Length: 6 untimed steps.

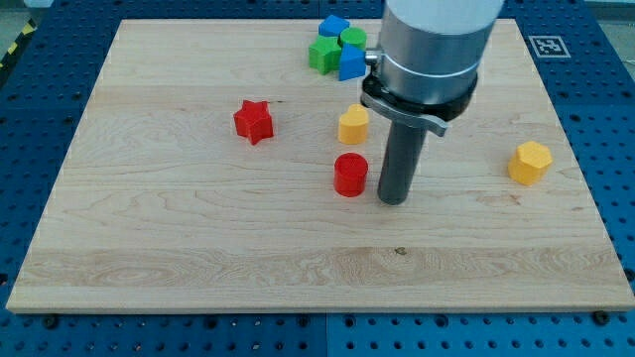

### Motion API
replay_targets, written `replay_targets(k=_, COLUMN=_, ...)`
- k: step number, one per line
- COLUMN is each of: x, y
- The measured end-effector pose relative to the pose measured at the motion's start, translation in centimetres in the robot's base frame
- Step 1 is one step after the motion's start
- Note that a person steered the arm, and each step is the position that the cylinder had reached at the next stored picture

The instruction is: Push the red circle diagonally to the red star

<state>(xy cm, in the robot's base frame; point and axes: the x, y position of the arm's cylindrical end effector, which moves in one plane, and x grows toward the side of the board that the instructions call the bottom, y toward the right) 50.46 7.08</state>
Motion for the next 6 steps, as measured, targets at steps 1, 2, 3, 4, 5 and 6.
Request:
replay_targets(k=1, x=-0.4, y=-2.8)
replay_targets(k=2, x=-0.9, y=-5.7)
replay_targets(k=3, x=-1.2, y=-7.5)
replay_targets(k=4, x=-0.6, y=-4.8)
replay_targets(k=5, x=-0.5, y=0.4)
replay_targets(k=6, x=-1.9, y=3.0)
